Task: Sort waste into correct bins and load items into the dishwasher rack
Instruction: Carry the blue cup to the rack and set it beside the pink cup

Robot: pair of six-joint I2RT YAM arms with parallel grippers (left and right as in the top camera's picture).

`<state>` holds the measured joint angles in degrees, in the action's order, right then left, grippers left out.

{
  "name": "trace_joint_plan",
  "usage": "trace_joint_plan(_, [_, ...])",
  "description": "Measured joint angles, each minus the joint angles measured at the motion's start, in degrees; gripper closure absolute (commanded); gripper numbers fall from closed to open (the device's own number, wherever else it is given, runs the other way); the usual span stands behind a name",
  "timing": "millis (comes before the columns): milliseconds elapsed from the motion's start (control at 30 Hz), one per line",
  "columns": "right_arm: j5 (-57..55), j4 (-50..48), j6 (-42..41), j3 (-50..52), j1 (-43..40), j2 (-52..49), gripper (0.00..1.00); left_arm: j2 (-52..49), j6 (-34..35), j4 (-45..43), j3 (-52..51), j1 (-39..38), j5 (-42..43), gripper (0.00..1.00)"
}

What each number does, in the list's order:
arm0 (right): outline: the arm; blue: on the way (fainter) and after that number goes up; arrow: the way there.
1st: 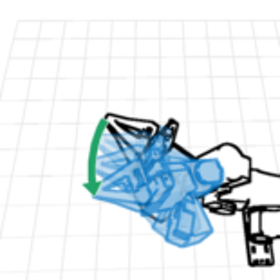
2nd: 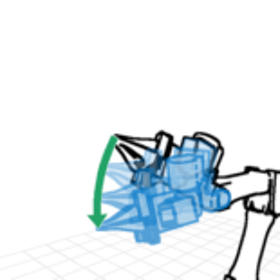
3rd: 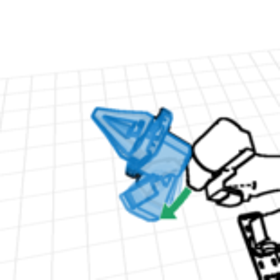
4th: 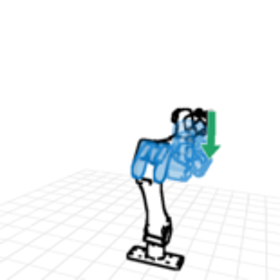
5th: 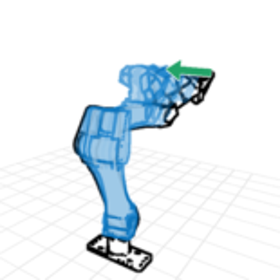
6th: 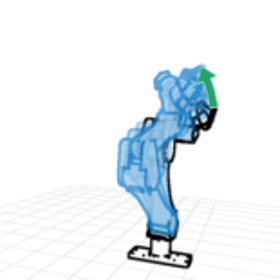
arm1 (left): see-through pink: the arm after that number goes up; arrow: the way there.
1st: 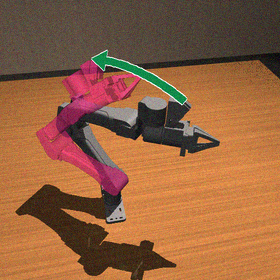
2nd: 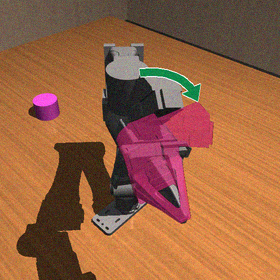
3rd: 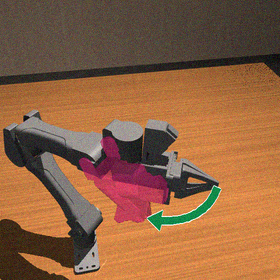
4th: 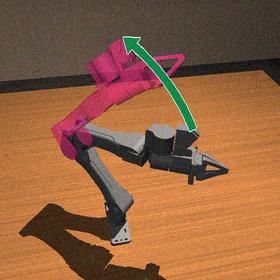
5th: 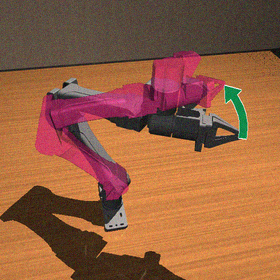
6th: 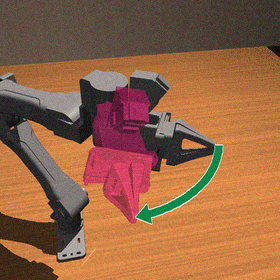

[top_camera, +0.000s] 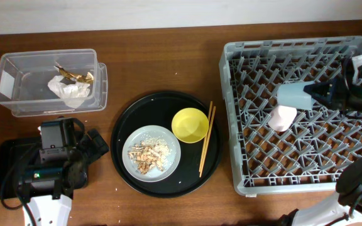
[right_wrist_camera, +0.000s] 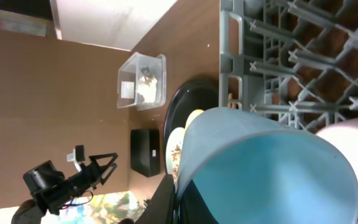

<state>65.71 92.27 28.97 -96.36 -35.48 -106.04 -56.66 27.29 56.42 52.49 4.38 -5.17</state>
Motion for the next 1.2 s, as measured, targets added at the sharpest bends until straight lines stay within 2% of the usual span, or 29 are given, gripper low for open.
trace_joint_plan(133, [5.8, -10.3, -0.6, 0.3, 0.0, -0.1, 0.96, 0.0, 0.0, 0.0, 0.0, 0.0, 0.0, 0.01])
trace_joint_plan(267, [9.1, -24.0, -9.0, 0.5, 0.0, -3.1, 0.96, 0.0, 0.0, 0.0, 0.0, 0.0, 0.0, 0.01])
trace_joint_plan(433, [16.6, -28.2, -12.7, 0.5, 0.1, -11.1, 0.96, 0.0, 0.0, 0.0, 0.0, 0.0, 0.0, 0.01])
trace_joint_plan(700, [16.2, -27.6, -14.4, 0.5, 0.3, -19.5, 0.96, 0.0, 0.0, 0.0, 0.0, 0.0, 0.0, 0.01])
trace_joint_plan(1100, [10.4, -20.4, -16.9, 0.3, 0.6, -19.8, 0.96, 0.0, 0.0, 0.0, 0.0, 0.0, 0.0, 0.01])
trace_joint_plan(1200, [9.1, -19.2, -17.4, -0.1, 0.6, -19.8, 0.87, 0.0, 0.0, 0.0, 0.0, 0.0, 0.0, 0.01])
